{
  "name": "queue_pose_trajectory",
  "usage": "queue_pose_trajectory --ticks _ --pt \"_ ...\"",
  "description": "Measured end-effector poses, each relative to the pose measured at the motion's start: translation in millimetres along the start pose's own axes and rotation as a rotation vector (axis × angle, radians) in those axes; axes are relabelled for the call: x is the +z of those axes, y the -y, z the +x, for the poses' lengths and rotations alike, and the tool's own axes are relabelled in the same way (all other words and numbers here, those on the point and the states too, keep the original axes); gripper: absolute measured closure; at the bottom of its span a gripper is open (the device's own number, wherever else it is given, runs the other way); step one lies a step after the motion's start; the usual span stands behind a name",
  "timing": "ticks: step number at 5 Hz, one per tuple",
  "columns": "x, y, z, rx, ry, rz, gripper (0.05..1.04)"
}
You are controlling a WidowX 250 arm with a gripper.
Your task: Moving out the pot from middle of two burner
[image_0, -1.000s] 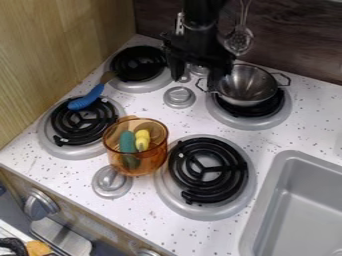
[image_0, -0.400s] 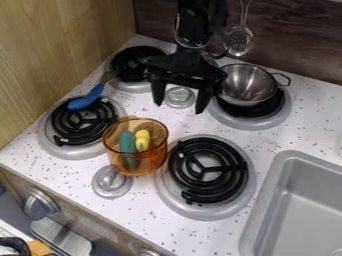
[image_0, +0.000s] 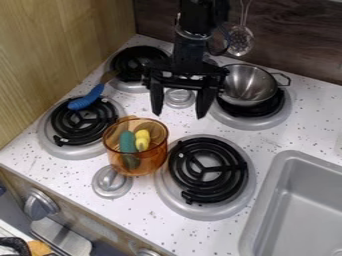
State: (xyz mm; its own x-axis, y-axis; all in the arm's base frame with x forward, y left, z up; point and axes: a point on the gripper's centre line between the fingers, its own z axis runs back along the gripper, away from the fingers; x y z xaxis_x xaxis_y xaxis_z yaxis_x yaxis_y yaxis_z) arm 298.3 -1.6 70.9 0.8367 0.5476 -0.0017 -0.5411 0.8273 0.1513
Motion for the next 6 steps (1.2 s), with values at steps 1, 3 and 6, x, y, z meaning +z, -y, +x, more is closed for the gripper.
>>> queue_pose_trajectory --ticks 1,3,6 --pt "-8.2 -2.5 -6.2 0.035 -0.014 0.009 0.083" --pt "-26.2 -4.7 -11.3 0.056 0.001 0.003 0.083" --pt "-41.0 4.6 -9.4 0.038 0.028 -0.076 0.243"
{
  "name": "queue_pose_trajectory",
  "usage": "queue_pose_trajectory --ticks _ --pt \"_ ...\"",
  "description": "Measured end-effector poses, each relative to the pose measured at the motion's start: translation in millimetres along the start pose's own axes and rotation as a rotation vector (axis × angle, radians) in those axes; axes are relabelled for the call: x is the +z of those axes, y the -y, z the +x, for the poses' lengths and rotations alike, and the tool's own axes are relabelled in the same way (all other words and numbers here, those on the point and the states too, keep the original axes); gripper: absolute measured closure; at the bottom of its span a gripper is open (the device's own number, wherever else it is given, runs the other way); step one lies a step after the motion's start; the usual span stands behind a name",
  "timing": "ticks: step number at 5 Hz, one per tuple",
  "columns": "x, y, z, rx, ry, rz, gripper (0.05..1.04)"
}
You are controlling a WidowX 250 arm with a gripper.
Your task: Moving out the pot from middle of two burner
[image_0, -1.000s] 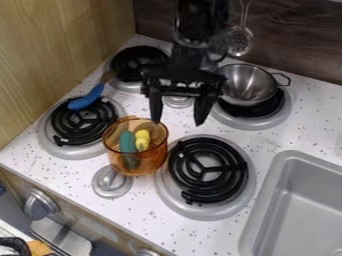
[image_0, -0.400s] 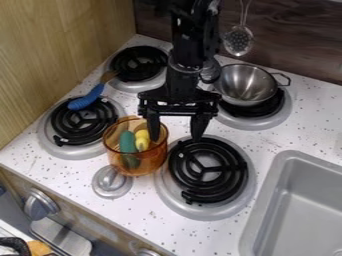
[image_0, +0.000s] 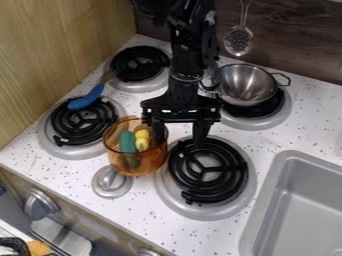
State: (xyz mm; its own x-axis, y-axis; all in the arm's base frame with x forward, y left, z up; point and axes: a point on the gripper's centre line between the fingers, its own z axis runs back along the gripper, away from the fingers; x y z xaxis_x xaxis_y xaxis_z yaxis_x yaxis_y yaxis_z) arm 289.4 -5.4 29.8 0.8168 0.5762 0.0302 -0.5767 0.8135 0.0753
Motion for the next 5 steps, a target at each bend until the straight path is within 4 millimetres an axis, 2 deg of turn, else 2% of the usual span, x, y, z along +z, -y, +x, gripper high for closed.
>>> queue_pose_trajectory --ticks 1,2,3,5 --pt "-6.6 -3.7 0.6 -0.014 -0.016 0.007 0.552" --pt "-6.5 -7.9 -0.9 -0.037 -0.026 0.033 0.820" --pt "-6.4 -10.6 1.6 -0.041 -0.011 0.050 0.973" --pt "5.7 -9.8 9.1 -0.116 0.019 0.109 1.005"
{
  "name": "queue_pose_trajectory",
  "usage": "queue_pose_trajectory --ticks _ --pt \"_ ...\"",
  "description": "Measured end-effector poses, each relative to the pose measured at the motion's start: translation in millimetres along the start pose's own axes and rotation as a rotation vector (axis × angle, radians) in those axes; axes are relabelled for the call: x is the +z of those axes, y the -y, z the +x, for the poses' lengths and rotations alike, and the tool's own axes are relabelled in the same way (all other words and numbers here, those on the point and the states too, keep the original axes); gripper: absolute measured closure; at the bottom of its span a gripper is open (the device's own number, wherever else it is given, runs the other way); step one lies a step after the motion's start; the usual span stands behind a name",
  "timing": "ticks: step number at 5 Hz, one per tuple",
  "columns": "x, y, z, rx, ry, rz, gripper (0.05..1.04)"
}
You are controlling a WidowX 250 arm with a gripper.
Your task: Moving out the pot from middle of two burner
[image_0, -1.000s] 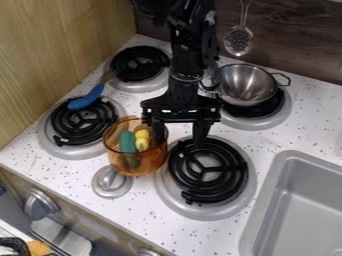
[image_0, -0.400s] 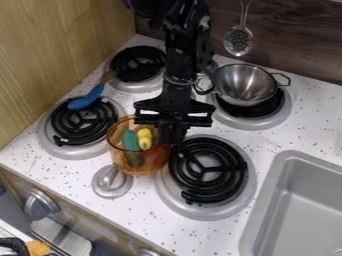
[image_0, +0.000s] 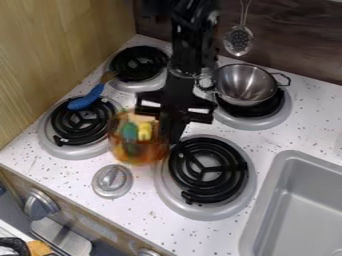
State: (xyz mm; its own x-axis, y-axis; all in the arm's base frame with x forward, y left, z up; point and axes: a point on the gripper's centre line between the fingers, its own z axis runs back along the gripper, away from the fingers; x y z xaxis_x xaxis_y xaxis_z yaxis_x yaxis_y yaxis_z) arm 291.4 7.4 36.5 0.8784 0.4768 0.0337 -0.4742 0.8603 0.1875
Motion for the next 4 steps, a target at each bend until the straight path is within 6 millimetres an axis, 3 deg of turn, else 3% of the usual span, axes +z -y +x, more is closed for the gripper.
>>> queue_pose_trajectory --ticks 2,3,4 --pt "23.3 -0.7 35.3 -0.177 0.122 0.017 1.004" --pt "18.8 -12.8 67.8 -0.277 0.204 -0.031 1.005" --pt "12.0 -14.9 84.4 -0.377 0.297 -0.064 1.005"
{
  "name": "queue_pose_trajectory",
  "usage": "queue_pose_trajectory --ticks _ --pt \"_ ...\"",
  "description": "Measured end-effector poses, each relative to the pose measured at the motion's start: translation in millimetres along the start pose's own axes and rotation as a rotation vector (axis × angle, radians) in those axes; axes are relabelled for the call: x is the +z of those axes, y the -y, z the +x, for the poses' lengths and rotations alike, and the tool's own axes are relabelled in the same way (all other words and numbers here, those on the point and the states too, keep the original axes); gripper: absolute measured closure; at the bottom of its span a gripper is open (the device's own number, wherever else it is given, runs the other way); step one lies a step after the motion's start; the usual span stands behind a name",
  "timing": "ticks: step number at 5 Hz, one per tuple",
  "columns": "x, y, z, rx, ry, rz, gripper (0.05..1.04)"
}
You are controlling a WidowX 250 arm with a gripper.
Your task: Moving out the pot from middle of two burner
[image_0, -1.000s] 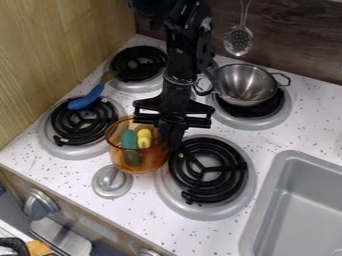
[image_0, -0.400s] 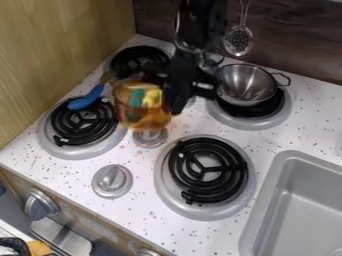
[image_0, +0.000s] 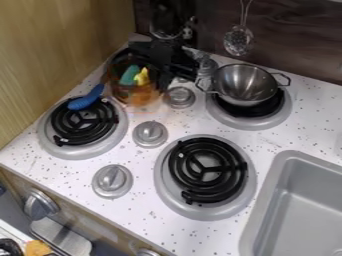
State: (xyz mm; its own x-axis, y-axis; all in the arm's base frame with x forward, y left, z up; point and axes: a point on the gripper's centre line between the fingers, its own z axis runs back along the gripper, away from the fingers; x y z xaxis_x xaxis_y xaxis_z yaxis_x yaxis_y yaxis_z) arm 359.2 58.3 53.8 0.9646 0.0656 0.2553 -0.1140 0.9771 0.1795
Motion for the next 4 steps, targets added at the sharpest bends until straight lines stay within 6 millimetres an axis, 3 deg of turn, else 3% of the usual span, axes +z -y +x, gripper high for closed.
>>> queue_pose_trajectory --ticks 1,4 --pt "-17.1 -7.8 -4.0 -0.059 -0.021 -0.011 1.005" --pt "-20.1 5.4 -10.0 -0.052 -0.027 -0.011 1.005"
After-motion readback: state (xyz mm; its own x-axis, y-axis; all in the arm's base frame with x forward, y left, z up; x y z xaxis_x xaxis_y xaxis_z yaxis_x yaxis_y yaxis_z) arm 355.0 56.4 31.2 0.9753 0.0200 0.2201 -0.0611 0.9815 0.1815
